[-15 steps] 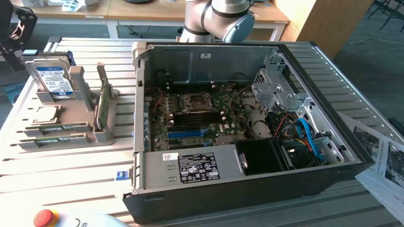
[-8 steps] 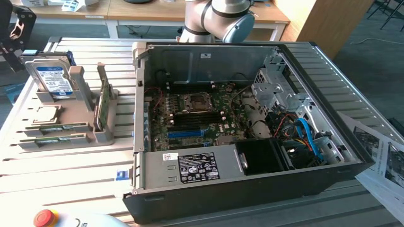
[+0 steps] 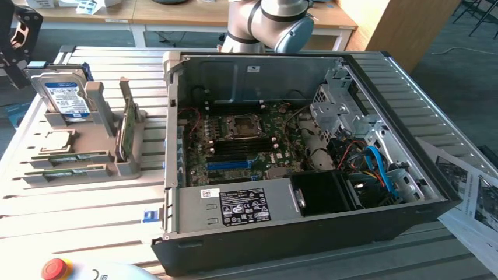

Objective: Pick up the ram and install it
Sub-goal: 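Pick up the ram and move it above insertion slot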

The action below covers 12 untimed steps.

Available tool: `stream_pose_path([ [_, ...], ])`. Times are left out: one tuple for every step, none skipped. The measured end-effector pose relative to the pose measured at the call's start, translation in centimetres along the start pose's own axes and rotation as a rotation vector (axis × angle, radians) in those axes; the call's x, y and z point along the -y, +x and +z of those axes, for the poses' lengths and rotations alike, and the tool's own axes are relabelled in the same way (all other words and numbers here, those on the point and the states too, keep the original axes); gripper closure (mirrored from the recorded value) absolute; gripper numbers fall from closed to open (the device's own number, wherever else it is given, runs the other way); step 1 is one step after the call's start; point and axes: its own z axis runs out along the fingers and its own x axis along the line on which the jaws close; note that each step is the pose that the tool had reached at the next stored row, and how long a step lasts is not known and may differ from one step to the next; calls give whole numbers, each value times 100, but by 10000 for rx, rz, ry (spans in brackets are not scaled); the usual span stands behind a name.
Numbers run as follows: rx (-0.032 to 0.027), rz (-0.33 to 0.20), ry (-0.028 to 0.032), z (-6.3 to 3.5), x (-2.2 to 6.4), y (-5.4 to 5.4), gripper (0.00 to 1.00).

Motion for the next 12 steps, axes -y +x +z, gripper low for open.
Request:
stream_pose_path([
  [-7,-147,-4,0,0,0,90],
  [-13,-285,-7,0,0,0,90],
  [-19,-424,-10,0,0,0,90],
  [-25,-561,-13,0,0,0,90],
  [-31,-699,-16,0,0,0,90],
  [-38,-837,-20,0,0,0,90],
  [-45,-984,-23,0,0,0,90],
  [-51,-1122,-26,0,0,0,90],
  [-57,-1259,-30,0,0,0,90],
  [-63,-1392,-33,0,0,0,90],
  [-69,-1525,-36,1,0,0,90],
  [-75,-1659,-39,0,0,0,90],
])
